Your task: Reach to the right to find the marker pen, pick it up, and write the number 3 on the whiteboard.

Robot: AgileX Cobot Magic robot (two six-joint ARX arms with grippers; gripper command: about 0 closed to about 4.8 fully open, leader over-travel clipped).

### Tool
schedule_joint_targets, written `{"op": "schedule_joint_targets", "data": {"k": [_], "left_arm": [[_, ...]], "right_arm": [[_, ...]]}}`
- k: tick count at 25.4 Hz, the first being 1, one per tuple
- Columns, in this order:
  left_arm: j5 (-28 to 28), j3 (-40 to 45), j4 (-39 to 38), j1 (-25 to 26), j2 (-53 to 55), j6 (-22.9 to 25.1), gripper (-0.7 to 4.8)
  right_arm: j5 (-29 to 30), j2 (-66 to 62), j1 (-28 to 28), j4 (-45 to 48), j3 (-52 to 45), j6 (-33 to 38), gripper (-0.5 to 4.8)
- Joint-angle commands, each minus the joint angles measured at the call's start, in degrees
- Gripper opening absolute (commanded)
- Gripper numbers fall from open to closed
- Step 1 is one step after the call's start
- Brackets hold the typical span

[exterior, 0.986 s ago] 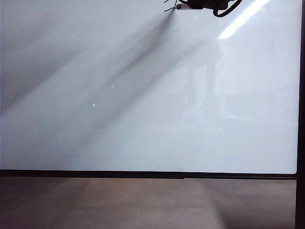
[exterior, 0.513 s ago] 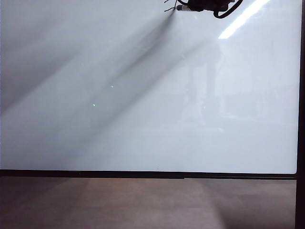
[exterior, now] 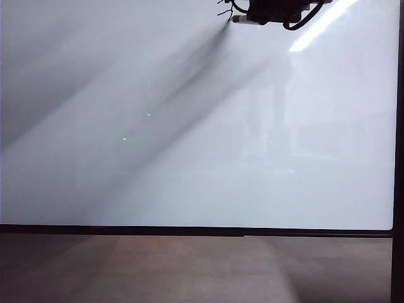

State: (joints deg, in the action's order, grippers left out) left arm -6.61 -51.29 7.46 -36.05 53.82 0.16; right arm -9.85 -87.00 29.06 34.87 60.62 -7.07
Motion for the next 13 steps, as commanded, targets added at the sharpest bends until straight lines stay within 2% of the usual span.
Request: {"op": "schedule_joint_targets", "data": {"k": [1, 13], "left_arm": [[-0.1, -0.2, 0.3, 0.1, -0.2, -0.2, -0.06], [-0.1, -0.2, 0.3, 0.1, -0.2, -0.2, -0.06]], "right_arm": [[-0.5, 0.2, 0.0, -1.2, 0.2, 0.3, 0.3], [-0.5, 0.2, 0.0, -2.4, 0.2, 0.3, 0.3]]}}
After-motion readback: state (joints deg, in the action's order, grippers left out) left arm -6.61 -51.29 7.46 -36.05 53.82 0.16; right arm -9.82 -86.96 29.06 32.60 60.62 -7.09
